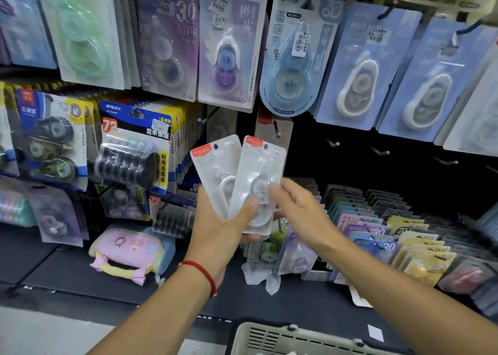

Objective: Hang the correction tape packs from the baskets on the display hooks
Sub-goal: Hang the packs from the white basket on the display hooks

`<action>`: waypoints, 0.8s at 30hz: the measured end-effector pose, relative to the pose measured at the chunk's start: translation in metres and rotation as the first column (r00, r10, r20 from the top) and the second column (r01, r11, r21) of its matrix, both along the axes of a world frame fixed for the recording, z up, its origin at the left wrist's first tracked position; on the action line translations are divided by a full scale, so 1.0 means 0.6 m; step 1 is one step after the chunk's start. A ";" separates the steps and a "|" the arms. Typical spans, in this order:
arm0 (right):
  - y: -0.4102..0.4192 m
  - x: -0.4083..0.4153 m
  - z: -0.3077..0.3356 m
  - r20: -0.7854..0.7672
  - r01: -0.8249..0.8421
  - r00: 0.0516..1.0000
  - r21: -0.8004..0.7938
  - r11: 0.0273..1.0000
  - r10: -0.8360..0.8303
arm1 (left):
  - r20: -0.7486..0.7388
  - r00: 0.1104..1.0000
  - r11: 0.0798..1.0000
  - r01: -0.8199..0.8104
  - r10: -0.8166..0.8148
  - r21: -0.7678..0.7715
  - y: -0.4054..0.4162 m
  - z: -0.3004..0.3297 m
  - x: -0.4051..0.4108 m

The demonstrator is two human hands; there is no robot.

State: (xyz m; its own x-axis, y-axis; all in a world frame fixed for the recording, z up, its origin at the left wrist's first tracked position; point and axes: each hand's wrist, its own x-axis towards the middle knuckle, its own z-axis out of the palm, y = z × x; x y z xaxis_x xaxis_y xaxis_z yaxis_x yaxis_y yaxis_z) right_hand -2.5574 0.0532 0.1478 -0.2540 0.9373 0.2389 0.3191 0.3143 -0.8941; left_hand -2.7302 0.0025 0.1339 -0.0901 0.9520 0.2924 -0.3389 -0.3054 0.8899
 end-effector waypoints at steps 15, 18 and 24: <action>-0.004 0.012 0.046 -0.139 0.287 0.952 0.109 0.952 -0.271 | -0.134 0.946 0.950 -0.306 0.296 -0.063 0.009 -0.013 -0.010; 0.001 0.004 0.041 -0.165 0.290 0.948 0.087 0.953 -0.273 | -0.139 0.941 0.947 -0.318 0.309 -0.047 0.007 -0.009 -0.012; -0.009 0.000 0.029 -0.200 0.292 0.941 0.065 0.954 -0.274 | -0.133 0.942 0.947 -0.318 0.309 -0.052 0.007 -0.004 -0.016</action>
State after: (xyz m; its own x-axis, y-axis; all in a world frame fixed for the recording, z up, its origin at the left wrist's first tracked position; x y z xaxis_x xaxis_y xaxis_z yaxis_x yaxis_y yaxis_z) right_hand -2.5574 0.0476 0.1654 0.0760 0.9353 0.3455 0.2376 0.3195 -0.9173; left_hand -2.7396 0.0070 0.1316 -0.3551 0.9001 0.2523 -0.1243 -0.3130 0.9416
